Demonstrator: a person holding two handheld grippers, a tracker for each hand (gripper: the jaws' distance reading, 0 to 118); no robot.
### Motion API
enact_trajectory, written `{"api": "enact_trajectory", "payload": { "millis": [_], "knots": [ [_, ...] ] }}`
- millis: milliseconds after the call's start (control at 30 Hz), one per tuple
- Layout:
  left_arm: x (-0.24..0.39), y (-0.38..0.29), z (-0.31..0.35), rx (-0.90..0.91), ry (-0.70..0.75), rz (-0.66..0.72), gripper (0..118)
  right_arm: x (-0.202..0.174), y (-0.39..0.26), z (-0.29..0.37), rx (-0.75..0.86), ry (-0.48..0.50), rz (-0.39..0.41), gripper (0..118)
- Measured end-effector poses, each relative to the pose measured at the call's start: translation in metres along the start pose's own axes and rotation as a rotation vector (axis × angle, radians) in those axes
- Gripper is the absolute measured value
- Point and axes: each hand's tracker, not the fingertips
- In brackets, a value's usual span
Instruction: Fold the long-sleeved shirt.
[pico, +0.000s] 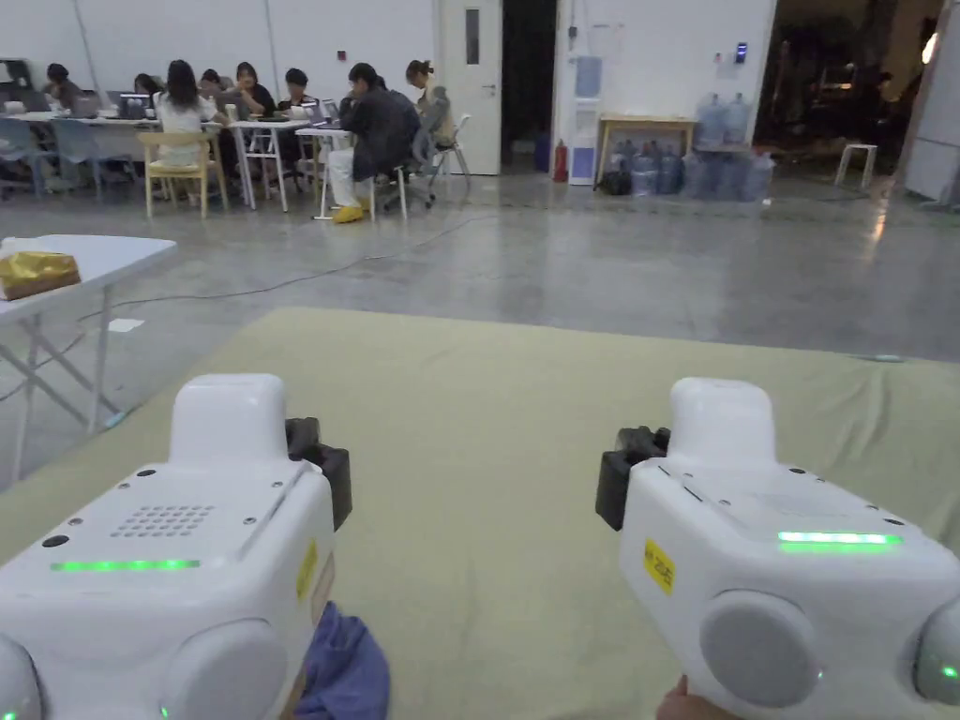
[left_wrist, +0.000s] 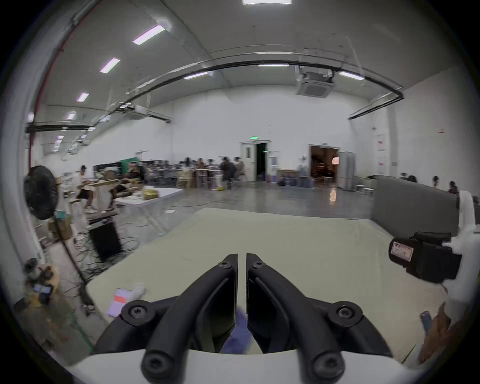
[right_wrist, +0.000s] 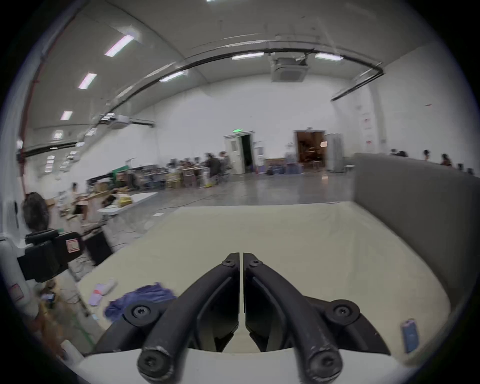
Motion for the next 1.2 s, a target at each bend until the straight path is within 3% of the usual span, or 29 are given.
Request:
{"api": "enact_trajectory", "payload": {
  "millis": [167,267,300,400,533,567,667,700,733,800,833,900,933,1100,1133,1167,1200],
  "knots": [
    [-0.082,-0.009,0.005,-0.052,0.194,0.045,0,-0.103,-0.017,-0.028,-0.078,0.365,0.042,0],
    [-0.102,-0.025,-0.006,-0.106,0.2,0.036,0,-0.126,-0.029,-0.035,-0.11,0.449,0.058,0],
    [-0.104,-0.032,-0.012,-0.137,0.194,0.025,1,-0.128,-0.033,-0.037,-0.106,0.443,0.076,0],
    [-0.099,-0.057,-0.034,-0.177,0.166,-0.026,35,-0.12,-0.045,-0.047,-0.116,0.397,0.171,0],
    [-0.095,-0.092,-0.068,-0.233,0.173,-0.087,36,-0.099,-0.055,-0.066,-0.164,0.306,0.183,0],
    [-0.097,-0.099,-0.086,-0.417,0.154,-0.083,36,-0.093,-0.057,-0.071,-0.182,0.289,0.169,0],
    [-0.118,-0.134,-0.127,-0.511,0.031,0.204,36,-0.08,-0.065,-0.087,-0.223,0.25,0.144,0],
    [-0.122,-0.145,-0.138,-0.531,0.05,0.185,36,-0.077,-0.068,-0.091,-0.233,0.236,0.145,0],
    [-0.122,-0.152,-0.147,-0.532,0.065,0.153,46,-0.074,-0.07,-0.094,-0.242,0.224,0.146,0],
    [-0.118,-0.167,-0.159,-0.526,0.066,0.102,102,-0.068,-0.072,-0.097,-0.253,0.21,0.148,0],
    [-0.116,-0.173,-0.169,-0.558,0.052,0.07,116,-0.067,-0.073,-0.099,-0.258,0.205,0.147,0],
    [-0.111,-0.187,-0.189,-0.571,0.02,0.003,114,-0.062,-0.075,-0.102,-0.267,0.195,0.14,0],
    [-0.118,-0.215,-0.2,-0.66,0.006,-0.005,114,-0.061,-0.075,-0.104,-0.269,0.193,0.136,0],
    [-0.105,-0.249,-0.239,-0.827,0.048,-0.07,113,-0.053,-0.079,-0.108,-0.284,0.176,0.129,0],
    [-0.104,-0.259,-0.245,-0.873,0.071,-0.087,101,-0.051,-0.079,-0.108,-0.287,0.17,0.13,0],
    [-0.104,-0.266,-0.248,-0.913,0.087,-0.095,79,-0.049,-0.079,-0.107,-0.289,0.166,0.13,0],
    [-0.104,-0.266,-0.247,-0.947,0.096,-0.103,50,-0.047,-0.078,-0.106,-0.29,0.16,0.128,0]
  ]
}}
